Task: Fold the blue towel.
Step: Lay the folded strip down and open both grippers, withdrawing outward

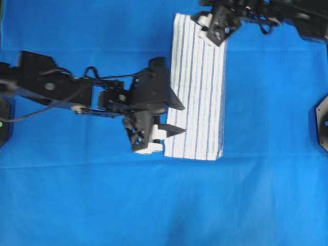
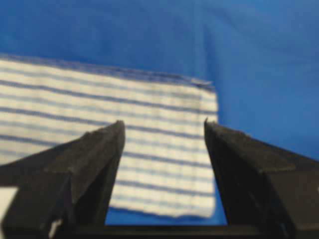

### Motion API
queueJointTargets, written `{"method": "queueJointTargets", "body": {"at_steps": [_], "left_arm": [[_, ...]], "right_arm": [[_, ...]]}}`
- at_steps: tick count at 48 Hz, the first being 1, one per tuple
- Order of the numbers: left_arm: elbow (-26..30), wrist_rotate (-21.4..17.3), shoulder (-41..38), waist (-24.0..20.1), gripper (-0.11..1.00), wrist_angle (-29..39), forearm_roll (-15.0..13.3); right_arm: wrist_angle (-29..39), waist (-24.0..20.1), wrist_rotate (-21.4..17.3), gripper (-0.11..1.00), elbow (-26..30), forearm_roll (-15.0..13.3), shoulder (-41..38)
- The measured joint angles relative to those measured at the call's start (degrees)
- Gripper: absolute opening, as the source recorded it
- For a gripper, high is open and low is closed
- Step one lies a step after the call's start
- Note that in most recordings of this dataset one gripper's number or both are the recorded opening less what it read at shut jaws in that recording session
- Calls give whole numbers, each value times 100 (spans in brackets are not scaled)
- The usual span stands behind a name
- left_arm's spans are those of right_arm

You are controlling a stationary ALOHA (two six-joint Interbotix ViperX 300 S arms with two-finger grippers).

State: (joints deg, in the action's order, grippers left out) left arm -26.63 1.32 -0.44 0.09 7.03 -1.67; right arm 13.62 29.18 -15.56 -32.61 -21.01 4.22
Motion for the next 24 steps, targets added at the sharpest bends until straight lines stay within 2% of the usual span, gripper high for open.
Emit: {"method": "queueJointTargets", "body": {"at_steps": [6,16,24], "left_arm": [[-325,-132,431,-325,58,-457,9],[-1090,-193,976,-800,58,-1485,0],[-1688,-185,1441,-1037,58,-1872,0]], "right_arm": [[-334,0,-18,57,-536,0,642],[-1503,-35,-70,57,-1802,0,2065],[-1969,-193,-79,57,-2593,0,3173]]}}
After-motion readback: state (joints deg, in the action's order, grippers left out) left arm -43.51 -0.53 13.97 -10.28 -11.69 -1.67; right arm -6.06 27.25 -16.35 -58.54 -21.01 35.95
